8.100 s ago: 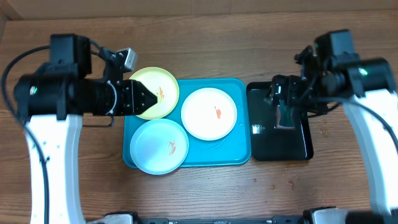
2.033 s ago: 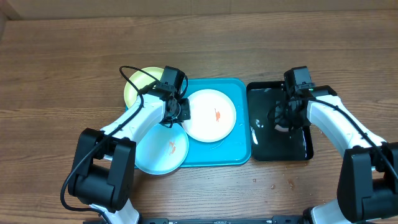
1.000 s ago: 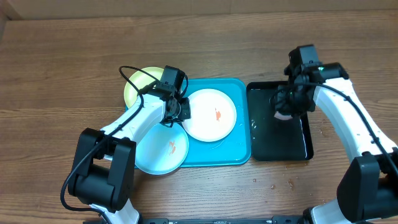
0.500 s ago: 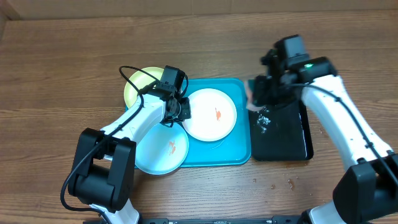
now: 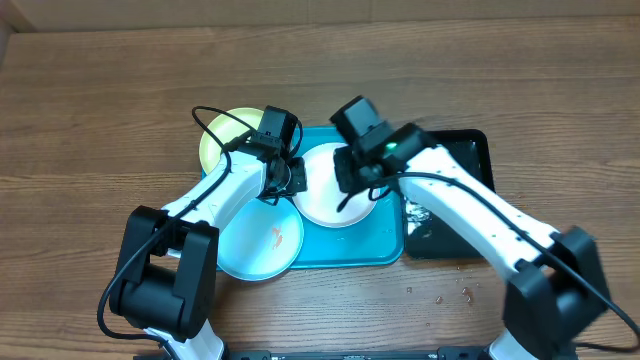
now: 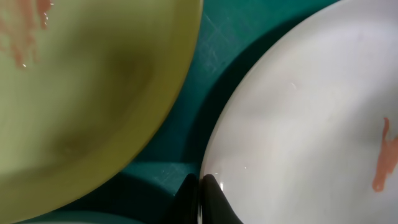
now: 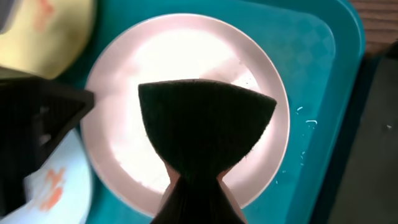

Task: Clean dirty plates on tray and stack at the side
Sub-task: 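Lift green sponge with right gripper and bring it onto white plate, then scrub white plate surface with sponge in right gripper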

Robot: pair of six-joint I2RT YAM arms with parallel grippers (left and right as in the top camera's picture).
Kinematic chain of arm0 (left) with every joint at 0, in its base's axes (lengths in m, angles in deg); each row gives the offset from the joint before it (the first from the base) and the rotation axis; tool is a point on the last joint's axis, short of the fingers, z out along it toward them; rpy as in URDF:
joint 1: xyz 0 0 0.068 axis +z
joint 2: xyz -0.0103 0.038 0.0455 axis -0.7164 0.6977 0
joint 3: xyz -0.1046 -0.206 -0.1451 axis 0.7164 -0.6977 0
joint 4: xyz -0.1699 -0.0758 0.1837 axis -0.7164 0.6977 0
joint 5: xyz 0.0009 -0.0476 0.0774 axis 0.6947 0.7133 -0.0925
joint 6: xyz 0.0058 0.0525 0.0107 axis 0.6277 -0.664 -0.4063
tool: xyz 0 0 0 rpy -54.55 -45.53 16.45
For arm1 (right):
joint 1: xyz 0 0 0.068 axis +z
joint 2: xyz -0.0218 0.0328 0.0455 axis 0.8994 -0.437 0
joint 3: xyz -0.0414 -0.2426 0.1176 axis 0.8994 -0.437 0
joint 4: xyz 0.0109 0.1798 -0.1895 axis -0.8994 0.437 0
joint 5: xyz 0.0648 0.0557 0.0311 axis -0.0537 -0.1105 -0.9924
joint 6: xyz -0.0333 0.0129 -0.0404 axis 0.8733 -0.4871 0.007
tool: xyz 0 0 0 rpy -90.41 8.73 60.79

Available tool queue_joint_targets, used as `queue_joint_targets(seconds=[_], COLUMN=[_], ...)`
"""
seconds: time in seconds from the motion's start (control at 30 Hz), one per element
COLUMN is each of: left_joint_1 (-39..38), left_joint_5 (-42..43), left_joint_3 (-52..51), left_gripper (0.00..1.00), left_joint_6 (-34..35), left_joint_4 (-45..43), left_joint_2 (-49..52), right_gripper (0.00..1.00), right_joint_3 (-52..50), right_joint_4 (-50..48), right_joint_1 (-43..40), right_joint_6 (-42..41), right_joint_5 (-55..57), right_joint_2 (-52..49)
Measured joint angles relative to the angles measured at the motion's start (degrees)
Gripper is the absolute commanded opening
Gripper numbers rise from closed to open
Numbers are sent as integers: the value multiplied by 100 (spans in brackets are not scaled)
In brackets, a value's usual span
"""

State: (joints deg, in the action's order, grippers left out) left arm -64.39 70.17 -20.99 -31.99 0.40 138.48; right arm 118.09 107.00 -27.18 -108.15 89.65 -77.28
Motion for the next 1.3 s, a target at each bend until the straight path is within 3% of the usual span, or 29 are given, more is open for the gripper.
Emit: queue_joint_targets(seconds=[0.73,1.3], left_joint_1=[-2,2], left_joint_5=[22,17], left_joint_3=[0,0], left_gripper=[4,4], left_joint_6=[2,22], left_joint_4=[55,76], left_joint_2=[0,0], right_gripper=[4,4], right_joint_3=[31,-50], right_joint_4=[-240,-717], right_joint_1=[-173,-413], right_joint_6=[-208,-243], right_joint_5=[334,-758], right_joint_2=[-1322,-1344])
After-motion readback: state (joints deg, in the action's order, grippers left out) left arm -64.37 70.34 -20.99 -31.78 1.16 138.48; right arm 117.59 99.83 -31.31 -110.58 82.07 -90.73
